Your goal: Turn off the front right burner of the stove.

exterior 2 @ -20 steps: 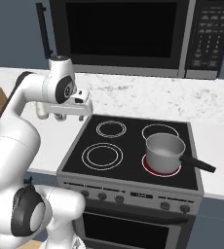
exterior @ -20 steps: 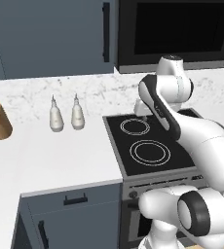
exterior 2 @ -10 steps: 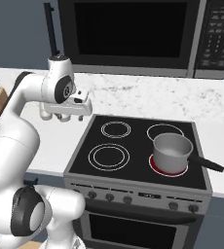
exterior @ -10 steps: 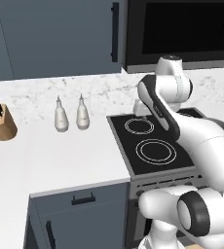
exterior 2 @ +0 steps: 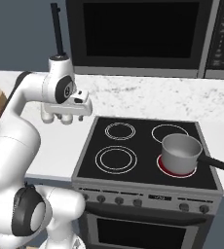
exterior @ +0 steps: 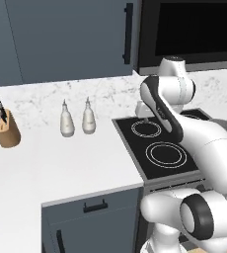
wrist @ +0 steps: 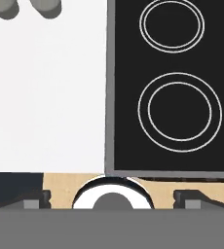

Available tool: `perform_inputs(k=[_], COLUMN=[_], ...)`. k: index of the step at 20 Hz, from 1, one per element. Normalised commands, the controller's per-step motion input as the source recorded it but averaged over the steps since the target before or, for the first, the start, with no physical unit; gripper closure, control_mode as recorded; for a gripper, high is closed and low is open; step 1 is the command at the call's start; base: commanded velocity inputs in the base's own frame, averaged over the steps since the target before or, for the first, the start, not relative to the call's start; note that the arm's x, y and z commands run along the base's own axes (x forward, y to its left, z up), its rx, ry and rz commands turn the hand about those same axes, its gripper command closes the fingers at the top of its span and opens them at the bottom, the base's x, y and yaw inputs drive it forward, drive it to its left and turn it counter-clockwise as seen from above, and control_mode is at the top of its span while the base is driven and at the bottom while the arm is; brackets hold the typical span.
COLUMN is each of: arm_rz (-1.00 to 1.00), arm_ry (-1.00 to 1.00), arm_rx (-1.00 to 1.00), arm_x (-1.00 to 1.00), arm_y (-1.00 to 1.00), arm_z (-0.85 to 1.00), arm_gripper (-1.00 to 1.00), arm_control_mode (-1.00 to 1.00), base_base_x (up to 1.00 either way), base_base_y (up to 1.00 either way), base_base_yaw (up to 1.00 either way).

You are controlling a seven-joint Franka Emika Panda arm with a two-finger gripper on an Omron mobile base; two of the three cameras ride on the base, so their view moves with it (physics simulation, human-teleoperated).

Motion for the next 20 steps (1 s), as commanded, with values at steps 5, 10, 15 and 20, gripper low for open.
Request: perform_inputs(k=[5,10,15,20], arm_rz=[0.0,0.0,0.0,0.0], arm_ry=[0.0,0.0,0.0,0.0], arm_rx=[0.0,0.0,0.0,0.0], arm_x=[0.0,0.0,0.0,0.0], arm_y=[0.0,0.0,0.0,0.0], arm_z=[0.0,0.0,0.0,0.0], arm_gripper=[-1.0,-1.0,-1.0,-1.0], arm_control_mode=[1.0,1.0,1.0,1.0], base_base_x=[0.31,0.38,0.12,0.0], base_base_y=[0.13,0.0,0.0,0.0], base_base_yaw=[-0.03,0.0,0.0,0.0])
